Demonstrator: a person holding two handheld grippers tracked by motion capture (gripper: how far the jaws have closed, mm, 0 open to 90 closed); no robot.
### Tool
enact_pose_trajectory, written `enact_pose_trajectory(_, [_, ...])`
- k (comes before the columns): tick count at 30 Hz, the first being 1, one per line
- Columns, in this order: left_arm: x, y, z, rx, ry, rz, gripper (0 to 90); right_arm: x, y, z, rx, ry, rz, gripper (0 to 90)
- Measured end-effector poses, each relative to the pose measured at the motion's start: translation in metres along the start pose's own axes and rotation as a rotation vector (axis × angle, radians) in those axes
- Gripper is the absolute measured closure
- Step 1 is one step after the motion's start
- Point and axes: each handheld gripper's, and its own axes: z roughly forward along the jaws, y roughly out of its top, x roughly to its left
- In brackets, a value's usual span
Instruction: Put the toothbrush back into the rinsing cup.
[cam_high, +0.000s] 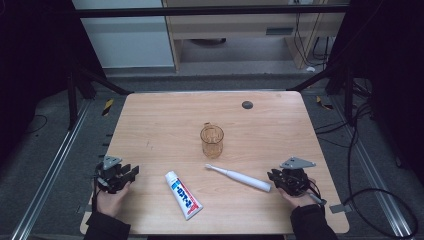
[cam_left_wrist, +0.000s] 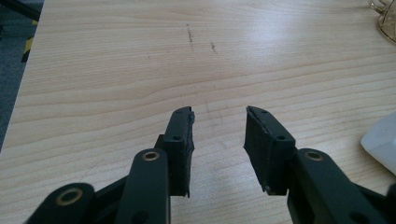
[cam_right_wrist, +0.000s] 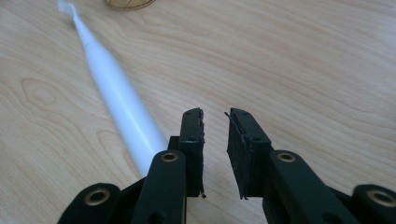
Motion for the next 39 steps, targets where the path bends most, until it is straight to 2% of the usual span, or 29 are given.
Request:
enact_pose_trajectory(2, [0.000, 0.000, 0.000, 0.003, 0.001, 0.006, 61.5, 0.005, 0.000, 0.005, 0.026, 0.018, -0.015, 79.0])
enact_pose_trajectory(7, [0.000, 0.000, 0.000, 0.007, 0.002, 0.009, 62.3, 0.006, 0.000, 0.009, 0.066, 0.022, -0.023, 82.4])
enact_pose_trajectory(14, [0.000, 0.000, 0.001, 0.011, 0.003, 0.012, 62.4, 0.007, -0.001, 0.010, 0.092, 0.032, -0.031, 84.3])
enact_pose_trajectory(39, [0.000, -0.001, 0.001, 0.016, 0.004, 0.009, 62.2, 0.018, -0.006, 0.007, 0.107, 0.078, -0.048, 81.6])
